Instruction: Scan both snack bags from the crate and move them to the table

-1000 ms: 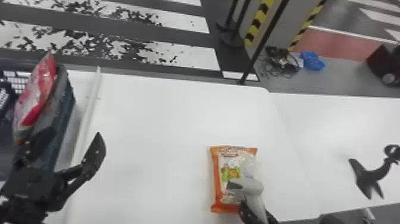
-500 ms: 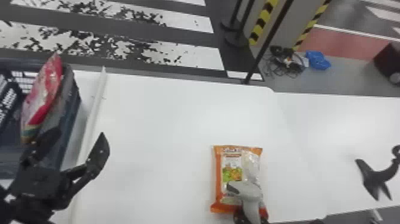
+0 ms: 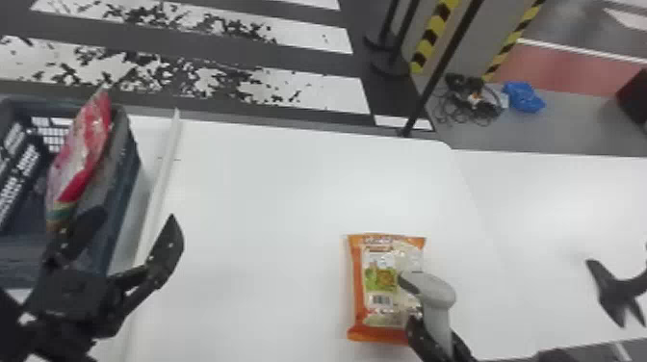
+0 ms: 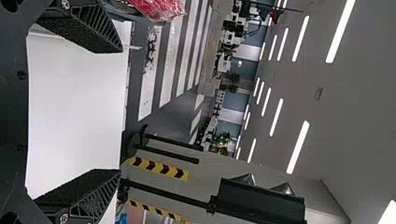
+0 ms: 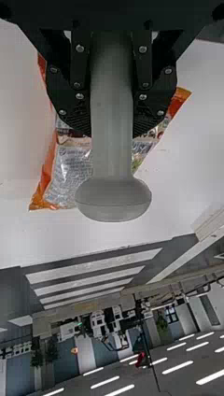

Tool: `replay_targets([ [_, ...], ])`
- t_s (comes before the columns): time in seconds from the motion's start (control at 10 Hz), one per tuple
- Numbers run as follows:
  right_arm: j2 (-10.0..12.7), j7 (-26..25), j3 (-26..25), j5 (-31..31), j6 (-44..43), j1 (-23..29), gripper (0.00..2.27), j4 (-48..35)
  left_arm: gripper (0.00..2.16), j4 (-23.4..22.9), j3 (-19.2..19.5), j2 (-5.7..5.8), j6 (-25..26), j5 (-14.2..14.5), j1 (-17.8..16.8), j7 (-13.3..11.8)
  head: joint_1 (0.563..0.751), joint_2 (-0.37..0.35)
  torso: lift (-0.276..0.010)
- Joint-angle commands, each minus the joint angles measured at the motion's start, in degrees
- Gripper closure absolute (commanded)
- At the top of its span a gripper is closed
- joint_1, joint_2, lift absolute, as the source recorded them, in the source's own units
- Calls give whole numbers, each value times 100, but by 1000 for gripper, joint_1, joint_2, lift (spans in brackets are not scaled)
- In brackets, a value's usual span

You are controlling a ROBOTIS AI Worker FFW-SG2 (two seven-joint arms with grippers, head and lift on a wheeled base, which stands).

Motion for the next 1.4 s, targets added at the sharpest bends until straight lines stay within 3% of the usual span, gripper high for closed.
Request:
replay_targets([
  [0.0, 5, 36, -378, -192, 412, -187, 2243, -162, 76, -18, -9, 0, 0, -7, 5, 0, 695, -281, -87],
  [0.2, 5, 80, -976, -561, 1449, -724, 2243, -162, 76, -80, -9, -9, 123, -24, 31, 0, 695, -328, -87],
  [0.3, -88, 80, -1187, -578, 1836, -1031, 2243, -153, 76, -80, -9, -18, 141, -24, 49, 0, 695, -350, -87],
  [0.4, -343, 185, -1310, -517, 2310, -1427, 2243, 23, 76, -71, -18, -18, 141, -50, 57, 0, 695, -350, -87],
  [0.8, -1310, 256, -1073, 142, 2328, -2516, 2243, 1552, 76, -80, -35, -97, 404, -305, 49, 70, 695, -350, -87],
  [1.0, -1617, 265, -923, 327, 2064, -2868, 2243, 2352, 76, -89, 0, -141, 440, -349, 75, 97, 695, -350, -87],
  [1.3, -1872, 238, -888, 520, 1906, -3149, 2243, 2906, 76, -106, -71, -194, 440, -455, 75, 114, 695, -350, -87],
])
